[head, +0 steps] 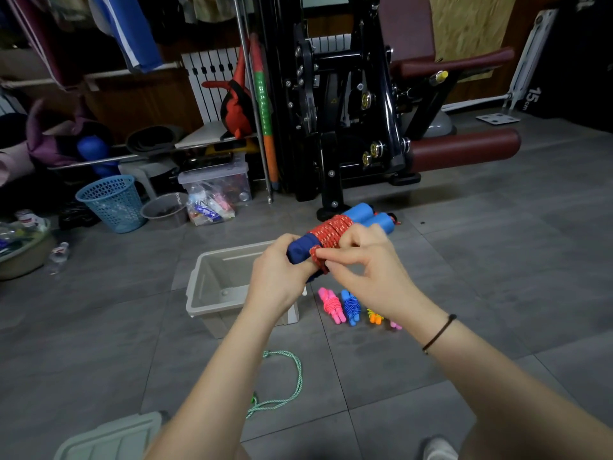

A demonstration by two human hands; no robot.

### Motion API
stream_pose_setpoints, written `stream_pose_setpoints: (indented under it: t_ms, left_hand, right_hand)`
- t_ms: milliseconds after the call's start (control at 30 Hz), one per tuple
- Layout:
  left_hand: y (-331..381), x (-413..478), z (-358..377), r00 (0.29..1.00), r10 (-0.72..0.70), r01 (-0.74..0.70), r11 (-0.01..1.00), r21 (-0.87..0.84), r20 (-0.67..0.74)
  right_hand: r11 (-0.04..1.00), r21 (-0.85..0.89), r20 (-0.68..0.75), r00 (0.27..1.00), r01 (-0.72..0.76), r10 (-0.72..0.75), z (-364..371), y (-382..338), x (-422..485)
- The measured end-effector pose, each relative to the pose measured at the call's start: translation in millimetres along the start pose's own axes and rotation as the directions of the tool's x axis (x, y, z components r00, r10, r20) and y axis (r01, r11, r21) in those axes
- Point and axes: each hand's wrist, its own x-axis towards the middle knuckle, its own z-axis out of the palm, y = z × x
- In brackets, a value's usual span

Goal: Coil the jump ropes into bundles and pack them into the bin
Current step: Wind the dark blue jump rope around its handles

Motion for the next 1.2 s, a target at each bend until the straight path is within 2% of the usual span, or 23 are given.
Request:
stream_pose_setpoints:
  t_ms: [67, 200, 267, 333, 400, 533, 600, 667, 733, 800, 867, 933, 1033, 1200]
  left_hand:
    - [2.3, -0.9, -3.7, 1.0, 0.011, -0.011, 1.0, -0.009, -0.009]
    - [4.1, -3.8, -4.5, 0.993, 0.107, -0.105, 0.993, -0.048, 0.041]
    - [7.0, -6.0, -1.4, 0.986, 0.146, -0.138, 0.985, -0.108, 0.075]
    - [10.1, -8.8, 2.6, 0.98, 0.15, -0.113, 0.962, -0.247, 0.133]
    - [10.9, -11.3, 6.9, 0.972, 0.167, -0.113, 0.95, -0.29, 0.167]
    - [10.1, -15.0, 9.7, 0.96, 0.265, -0.256, 0.961, -0.107, 0.086]
    - [10.4, -11.8, 5.2, 0.954, 0.296, -0.292, 0.954, -0.069, 0.056]
    - [10.2, -7.8, -2.8, 0.947, 0.301, -0.296, 0.954, -0.054, 0.115]
    - [9.6, -5.1, -9.3, 0.921, 0.323, -0.323, 0.946, -0.034, 0.218]
    - [8.5, -3.9, -10.6, 0.915, 0.312, -0.333, 0.942, 0.04, 0.257]
    - [7.4, -3.8, -7.3, 0.926, 0.319, -0.354, 0.919, 0.171, 0.203]
    - [7.5, -5.1, -2.6, 0.93, 0.347, -0.367, 0.892, 0.264, 0.121]
    - [8.3, -6.0, 2.5, 0.926, 0.377, -0.361, 0.882, 0.303, 0.006]
    - [7.2, -4.5, 14.6, 0.933, 0.353, -0.307, 0.883, 0.356, -0.07]
  right_hand:
    - [0.99, -0.109, -0.01, 0.996, 0.084, -0.086, -3.3, 4.7, 0.2]
    - [0.995, 0.032, 0.036, 0.995, 0.09, -0.092, -1.0, 8.1, 1.3]
    - [0.996, 0.076, -0.054, 0.997, 0.052, -0.048, 3.8, 4.3, -0.2]
    - [0.988, 0.153, -0.169, 0.985, 0.013, 0.014, 6.1, -1.6, -0.5]
    - [0.97, 0.239, -0.232, 0.967, -0.044, 0.101, 4.9, -7.0, 1.1]
    - [0.949, 0.29, -0.274, 0.939, -0.126, 0.208, 5.4, -19.0, 3.5]
    - [0.932, 0.335, -0.306, 0.919, -0.14, 0.248, 7.5, -24.6, 5.6]
    - [0.892, 0.414, -0.319, 0.889, -0.182, 0.329, 8.4, -26.6, 9.0]
    - [0.821, 0.51, -0.273, 0.856, -0.258, 0.439, 4.6, -24.2, 13.7]
    - [0.829, 0.46, -0.202, 0.871, -0.32, 0.448, 1.8, -19.8, 17.1]
    - [0.874, 0.364, -0.15, 0.905, -0.323, 0.397, 3.4, -18.6, 17.1]
    - [0.924, 0.271, -0.186, 0.927, -0.269, 0.325, 8.5, -19.5, 15.8]
    - [0.965, 0.15, -0.252, 0.935, -0.216, 0.248, 14.8, -20.7, 14.8]
    - [0.972, 0.019, -0.205, 0.951, -0.234, 0.233, 25.6, -22.2, 14.7]
